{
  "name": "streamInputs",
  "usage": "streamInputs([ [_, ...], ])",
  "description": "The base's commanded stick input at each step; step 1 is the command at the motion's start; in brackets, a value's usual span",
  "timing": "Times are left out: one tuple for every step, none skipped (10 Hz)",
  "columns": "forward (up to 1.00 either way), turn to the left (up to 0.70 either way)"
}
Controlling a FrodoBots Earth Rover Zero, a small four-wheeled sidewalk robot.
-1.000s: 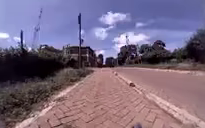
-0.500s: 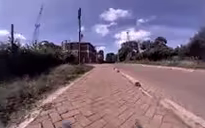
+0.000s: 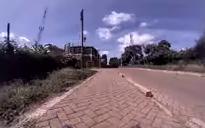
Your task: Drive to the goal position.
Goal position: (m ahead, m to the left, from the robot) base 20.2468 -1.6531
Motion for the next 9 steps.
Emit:
streamInputs([
  [1.00, 0.00],
  [1.00, 0.00],
  [1.00, 0.00],
  [1.00, 0.00],
  [1.00, 0.00],
  [1.00, 0.00],
  [1.00, -0.02],
  [1.00, -0.36],
  [1.00, -0.30],
])
